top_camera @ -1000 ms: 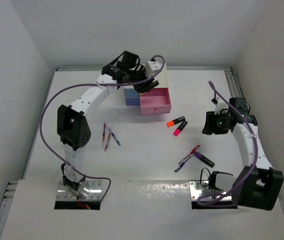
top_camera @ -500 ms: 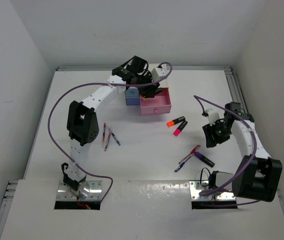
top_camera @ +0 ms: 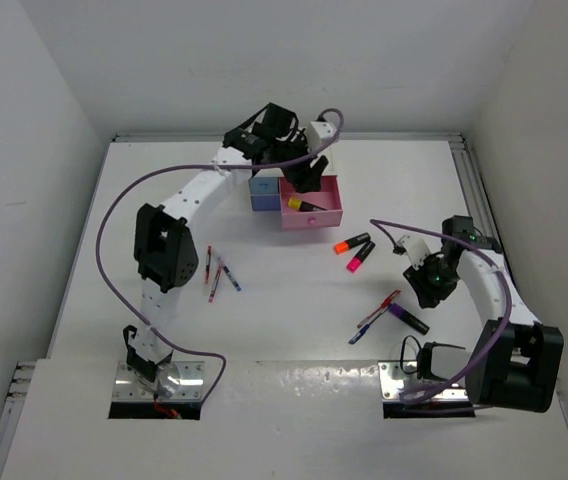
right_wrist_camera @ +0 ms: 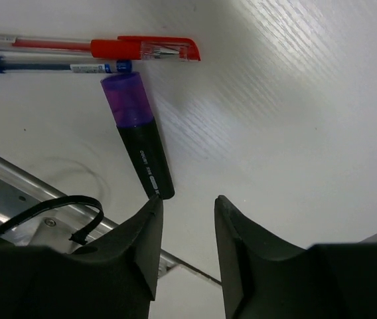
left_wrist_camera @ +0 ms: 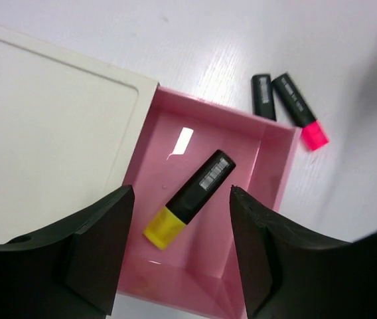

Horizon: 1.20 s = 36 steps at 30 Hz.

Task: Sort the stationery into containers
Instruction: Place the stationery into the container, then grab a piece of stationery with the right arm

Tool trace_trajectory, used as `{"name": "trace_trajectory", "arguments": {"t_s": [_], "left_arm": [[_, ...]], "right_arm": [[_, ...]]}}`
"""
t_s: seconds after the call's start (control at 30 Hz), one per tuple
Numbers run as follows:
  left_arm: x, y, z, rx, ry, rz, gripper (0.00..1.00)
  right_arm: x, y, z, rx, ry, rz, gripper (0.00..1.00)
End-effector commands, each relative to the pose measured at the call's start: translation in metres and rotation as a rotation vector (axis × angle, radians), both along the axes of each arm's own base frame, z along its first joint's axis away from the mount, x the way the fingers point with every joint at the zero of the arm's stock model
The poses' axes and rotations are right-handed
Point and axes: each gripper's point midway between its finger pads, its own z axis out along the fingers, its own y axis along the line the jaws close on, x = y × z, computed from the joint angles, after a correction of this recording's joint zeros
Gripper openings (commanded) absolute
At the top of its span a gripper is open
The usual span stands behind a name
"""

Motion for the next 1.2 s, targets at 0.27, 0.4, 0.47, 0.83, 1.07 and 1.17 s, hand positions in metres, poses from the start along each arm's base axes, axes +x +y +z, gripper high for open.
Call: {"name": "trace_trajectory", "arguments": {"t_s": [0.27, 0.4, 0.47, 0.83, 1.07, 1.17], "left_arm": [[-0.012, 0.068, 0.176, -0.420, -0.061, 0.177, 0.68], [-0.015, 0.102, 0.167, -0.423, -0.049, 0.255, 0.69], [-0.019, 0.117, 0.176, -0.438, -0.075, 0.281, 0.69], [-0.027, 0.156, 0.164, -0.450, -0.044, 0.365, 0.69], [-0.027, 0.165, 0.157, -0.436, -0.055, 0.378, 0.69], [-0.030, 0.168, 0.151, -0.426, -0.066, 0.378, 0.69]], "right_arm": [[-0.011, 0.019, -0.018, -0.021, 0.087, 0.156, 0.54], [-0.016, 0.029, -0.032, -0.020, 0.107, 0.134, 0.55], [-0.018, 0.034, -0.038, -0.014, 0.107, 0.110, 0.55], [-0.014, 0.035, -0.071, -0.125, 0.018, 0.129, 0.45], [-0.001, 0.031, -0.042, -0.134, -0.046, 0.152, 0.15], [0.026, 0.036, 0.001, -0.115, -0.165, 0.196, 0.05]]}}
